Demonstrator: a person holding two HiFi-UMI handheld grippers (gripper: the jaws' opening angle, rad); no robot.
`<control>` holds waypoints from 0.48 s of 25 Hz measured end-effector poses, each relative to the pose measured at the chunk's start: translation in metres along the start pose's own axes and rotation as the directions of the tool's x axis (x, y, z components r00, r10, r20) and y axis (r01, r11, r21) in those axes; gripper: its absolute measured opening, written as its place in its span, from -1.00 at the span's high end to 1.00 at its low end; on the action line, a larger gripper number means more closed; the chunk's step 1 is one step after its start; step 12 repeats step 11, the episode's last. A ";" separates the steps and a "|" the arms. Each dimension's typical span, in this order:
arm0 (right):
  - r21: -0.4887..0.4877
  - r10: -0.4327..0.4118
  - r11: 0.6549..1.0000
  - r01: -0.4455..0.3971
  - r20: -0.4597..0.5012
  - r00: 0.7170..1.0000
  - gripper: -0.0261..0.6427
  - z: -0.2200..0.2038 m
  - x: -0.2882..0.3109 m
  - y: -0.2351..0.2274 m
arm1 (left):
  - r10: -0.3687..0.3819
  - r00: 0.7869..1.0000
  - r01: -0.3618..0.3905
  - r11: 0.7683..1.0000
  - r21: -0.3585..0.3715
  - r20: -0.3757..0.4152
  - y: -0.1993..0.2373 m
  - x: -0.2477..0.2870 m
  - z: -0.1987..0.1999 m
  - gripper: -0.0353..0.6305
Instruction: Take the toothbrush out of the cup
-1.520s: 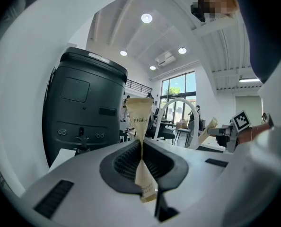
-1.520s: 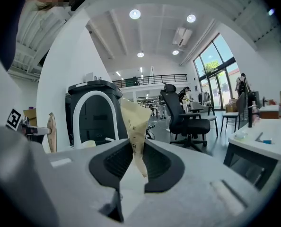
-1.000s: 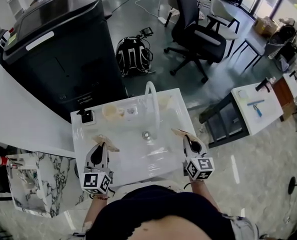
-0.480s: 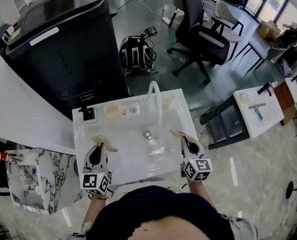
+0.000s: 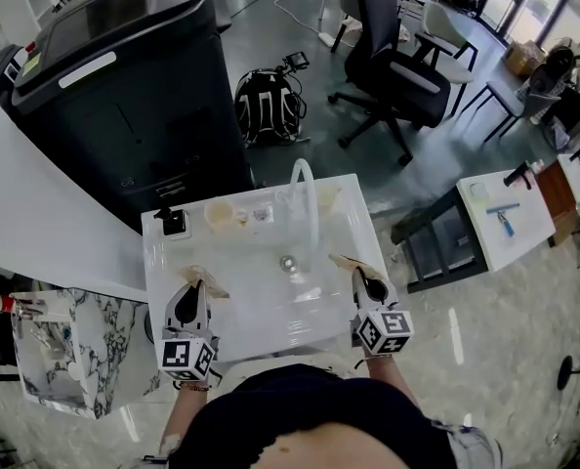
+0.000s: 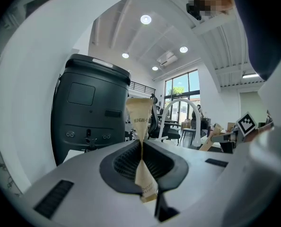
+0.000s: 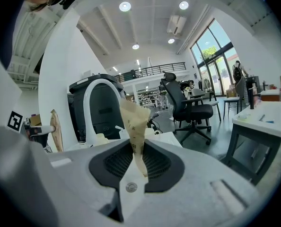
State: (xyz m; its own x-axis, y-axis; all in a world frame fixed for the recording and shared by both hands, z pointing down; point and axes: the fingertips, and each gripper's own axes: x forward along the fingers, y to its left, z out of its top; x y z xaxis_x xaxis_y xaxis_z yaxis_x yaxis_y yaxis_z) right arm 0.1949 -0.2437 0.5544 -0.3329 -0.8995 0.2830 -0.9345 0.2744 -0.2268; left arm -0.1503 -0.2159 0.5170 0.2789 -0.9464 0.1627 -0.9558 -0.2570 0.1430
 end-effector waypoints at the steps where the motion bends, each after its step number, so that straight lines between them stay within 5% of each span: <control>1: -0.001 0.001 1.000 -0.001 0.000 1.000 0.72 0.001 0.001 0.001 | 0.001 1.000 -0.001 1.000 0.002 0.000 0.000 0.001 0.000 0.85; 12: -0.006 -0.003 1.000 0.002 -0.002 1.000 0.72 0.004 0.002 0.000 | -0.016 1.000 0.016 1.000 0.008 0.006 -0.002 0.004 0.007 0.85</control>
